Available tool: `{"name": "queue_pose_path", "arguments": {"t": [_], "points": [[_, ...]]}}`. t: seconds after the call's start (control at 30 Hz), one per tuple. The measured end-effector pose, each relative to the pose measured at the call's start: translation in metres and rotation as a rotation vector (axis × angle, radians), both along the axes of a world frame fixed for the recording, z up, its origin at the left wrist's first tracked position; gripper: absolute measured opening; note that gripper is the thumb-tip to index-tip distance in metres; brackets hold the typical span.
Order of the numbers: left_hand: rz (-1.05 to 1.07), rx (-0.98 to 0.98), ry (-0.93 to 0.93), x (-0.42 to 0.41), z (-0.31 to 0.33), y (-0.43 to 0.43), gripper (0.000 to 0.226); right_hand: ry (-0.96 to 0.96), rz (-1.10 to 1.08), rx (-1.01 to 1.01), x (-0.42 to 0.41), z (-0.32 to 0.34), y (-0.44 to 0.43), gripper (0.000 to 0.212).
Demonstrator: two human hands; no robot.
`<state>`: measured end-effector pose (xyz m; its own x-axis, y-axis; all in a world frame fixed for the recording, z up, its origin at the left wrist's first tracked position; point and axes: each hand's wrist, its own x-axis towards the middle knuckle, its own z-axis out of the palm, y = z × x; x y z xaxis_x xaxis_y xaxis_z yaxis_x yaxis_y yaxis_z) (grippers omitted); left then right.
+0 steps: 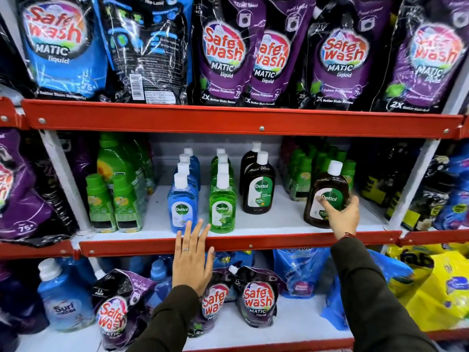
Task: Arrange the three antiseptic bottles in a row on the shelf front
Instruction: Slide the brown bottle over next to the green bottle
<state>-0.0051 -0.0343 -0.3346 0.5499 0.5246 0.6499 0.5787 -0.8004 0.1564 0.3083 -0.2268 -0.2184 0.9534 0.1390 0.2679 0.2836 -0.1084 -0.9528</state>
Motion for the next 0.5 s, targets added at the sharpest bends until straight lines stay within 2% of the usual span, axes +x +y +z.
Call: {"name": "queue_pose_path", "arguments": {"t": [0.27, 0.37, 0.5], "points": [[0.019, 0.007, 0.001, 0.002, -0.001, 0.000, 0.060, -0.026, 0.111, 0.110, -0.003, 0.000, -0.012, 0.067], [0.018, 0.004, -0.012, 0.004, -0.003, 0.000, 0.060, -0.031, 0.263, 0.129, -0.014, 0.002, -0.008, 0.056], [0.024, -0.010, -0.022, 0.006, -0.003, 0.000, 0.060, -0.030, 0.459, 0.100, -0.031, 0.005, 0.016, 0.059]]}}
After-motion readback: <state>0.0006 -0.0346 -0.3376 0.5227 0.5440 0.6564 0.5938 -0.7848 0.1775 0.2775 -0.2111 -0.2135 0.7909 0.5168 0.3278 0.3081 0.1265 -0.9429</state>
